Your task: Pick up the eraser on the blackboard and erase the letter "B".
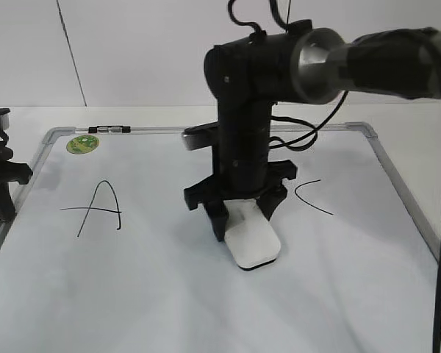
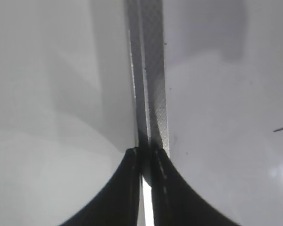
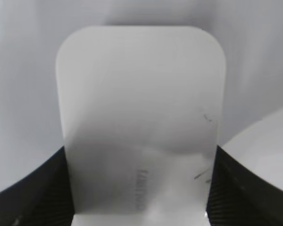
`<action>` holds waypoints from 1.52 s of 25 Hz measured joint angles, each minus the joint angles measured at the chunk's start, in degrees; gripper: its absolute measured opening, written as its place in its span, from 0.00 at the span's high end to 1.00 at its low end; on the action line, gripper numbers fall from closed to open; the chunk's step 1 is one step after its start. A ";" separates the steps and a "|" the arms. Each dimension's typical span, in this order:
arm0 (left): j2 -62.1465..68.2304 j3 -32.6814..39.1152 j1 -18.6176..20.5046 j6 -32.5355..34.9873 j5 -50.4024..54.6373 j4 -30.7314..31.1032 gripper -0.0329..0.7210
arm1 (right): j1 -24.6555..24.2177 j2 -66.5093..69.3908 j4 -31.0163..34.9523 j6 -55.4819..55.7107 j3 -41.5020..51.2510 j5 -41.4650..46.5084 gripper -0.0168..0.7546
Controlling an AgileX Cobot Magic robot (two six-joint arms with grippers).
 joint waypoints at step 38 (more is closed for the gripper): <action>0.00 -0.22 0.00 0.00 0.26 0.11 0.93 | 14.18 -0.33 -0.61 -4.42 0.21 -0.85 0.28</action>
